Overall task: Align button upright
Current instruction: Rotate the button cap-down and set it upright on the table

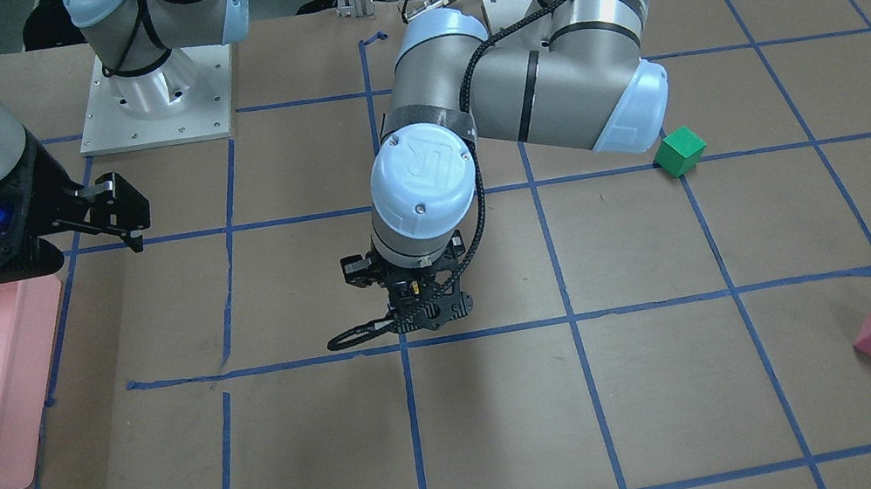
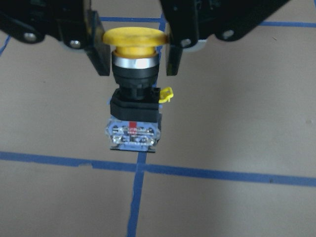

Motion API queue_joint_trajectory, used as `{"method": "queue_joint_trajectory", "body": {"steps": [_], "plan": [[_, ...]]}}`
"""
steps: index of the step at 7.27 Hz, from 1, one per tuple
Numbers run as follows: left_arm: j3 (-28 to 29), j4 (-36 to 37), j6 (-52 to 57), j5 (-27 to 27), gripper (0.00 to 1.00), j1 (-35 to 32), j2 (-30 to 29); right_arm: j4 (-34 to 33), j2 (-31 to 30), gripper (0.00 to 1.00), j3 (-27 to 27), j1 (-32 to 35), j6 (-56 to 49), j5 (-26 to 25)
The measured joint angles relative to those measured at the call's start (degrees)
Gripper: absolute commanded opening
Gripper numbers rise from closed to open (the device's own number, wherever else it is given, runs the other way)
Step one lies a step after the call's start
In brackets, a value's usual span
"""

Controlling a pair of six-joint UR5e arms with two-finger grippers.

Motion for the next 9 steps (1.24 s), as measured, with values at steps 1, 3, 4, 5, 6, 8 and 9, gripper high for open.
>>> {"method": "queue_joint_trajectory", "body": {"steps": [1,3,4,5,6,8,9], "plan": [[2.34,-1.24,-1.82,-1.96,0.27,0.74,-2.38,0.04,-0.06,1.0,0.03,0.05,-0.18,0.17],[7.52,-4.93,-3.93,-3.51,0.28,1.61,-7.05,0.28,-0.27,1.0,0.12,0.12,-0.23,0.22],[9.61,-6.43,-4.1,-3.69,0.31,1.75,-8.82,0.34,-0.42,1.0,0.14,0.42,-0.21,0.52],[10.5,-7.2,-4.12,-3.99,0.31,1.79,-10.09,0.35,-0.57,1.0,0.15,1.12,-0.13,0.77],[10.62,-7.52,-4.14,-4.16,0.32,1.81,-10.99,0.3,-0.63,1.0,0.18,2.07,0.06,0.91],[10.12,-7.89,-4.18,-4.46,0.32,1.82,-11.58,0.05,-0.56,1.0,0.2,3.1,0.52,0.6],[9.51,-8.04,-4.26,-5.11,0.34,1.82,-11.57,0.06,-0.5,1.0,0.21,3.18,0.52,0.31]]}}
